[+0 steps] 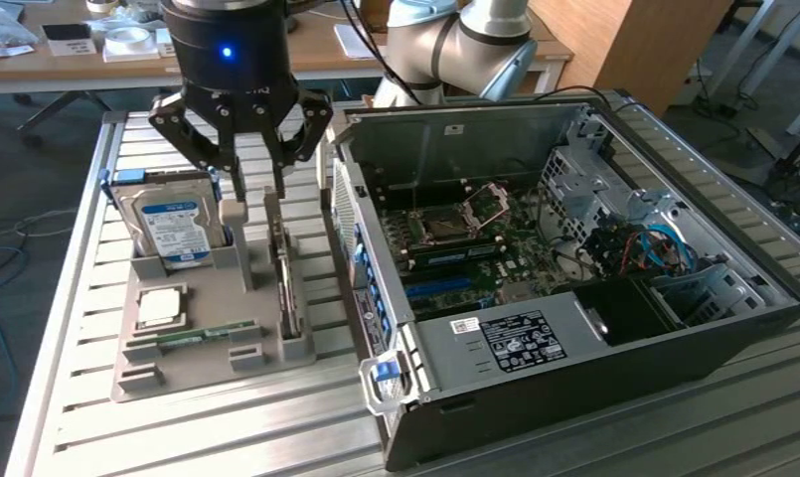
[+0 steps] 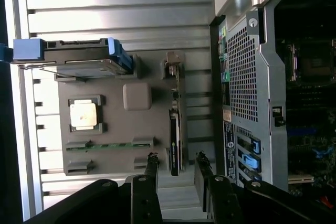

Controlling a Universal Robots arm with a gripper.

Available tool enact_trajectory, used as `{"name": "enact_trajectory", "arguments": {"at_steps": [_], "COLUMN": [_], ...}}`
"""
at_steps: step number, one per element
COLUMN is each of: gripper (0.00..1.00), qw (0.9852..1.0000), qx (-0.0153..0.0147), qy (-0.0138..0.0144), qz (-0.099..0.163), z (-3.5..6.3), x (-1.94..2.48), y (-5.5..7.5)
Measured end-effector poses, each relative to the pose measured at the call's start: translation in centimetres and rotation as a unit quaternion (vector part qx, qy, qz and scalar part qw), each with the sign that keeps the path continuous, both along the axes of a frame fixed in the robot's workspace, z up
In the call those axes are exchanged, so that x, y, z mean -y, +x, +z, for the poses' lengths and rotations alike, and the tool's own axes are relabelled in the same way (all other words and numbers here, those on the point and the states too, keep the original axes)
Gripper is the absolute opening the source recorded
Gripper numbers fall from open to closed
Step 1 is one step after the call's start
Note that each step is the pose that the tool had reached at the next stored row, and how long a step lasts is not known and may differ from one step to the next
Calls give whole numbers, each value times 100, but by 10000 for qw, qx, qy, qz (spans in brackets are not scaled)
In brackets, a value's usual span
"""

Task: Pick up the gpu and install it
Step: 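Pick up the gpu and move the gpu toward the slot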

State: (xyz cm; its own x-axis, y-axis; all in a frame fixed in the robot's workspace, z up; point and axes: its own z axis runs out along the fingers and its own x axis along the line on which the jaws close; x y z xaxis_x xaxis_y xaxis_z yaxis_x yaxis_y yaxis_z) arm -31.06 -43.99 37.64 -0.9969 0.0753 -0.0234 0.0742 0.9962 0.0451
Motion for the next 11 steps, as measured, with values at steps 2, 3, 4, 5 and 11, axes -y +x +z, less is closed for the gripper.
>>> {"name": "enact_trajectory", "arguments": {"at_steps": [2, 3, 4, 5, 11], "gripper": [42, 42, 42, 42, 42], "qw": [10000, 10000, 10000, 10000, 10000], "qx": [-1, -1, -1, -1, -1], "qy": [-1, 0, -1, 0, -1], "qz": [0, 0, 0, 0, 0], "z": [-34, -49, -63, -77, -98], "x": [0, 0, 0, 0, 0], "y": [0, 0, 0, 0, 0]}}
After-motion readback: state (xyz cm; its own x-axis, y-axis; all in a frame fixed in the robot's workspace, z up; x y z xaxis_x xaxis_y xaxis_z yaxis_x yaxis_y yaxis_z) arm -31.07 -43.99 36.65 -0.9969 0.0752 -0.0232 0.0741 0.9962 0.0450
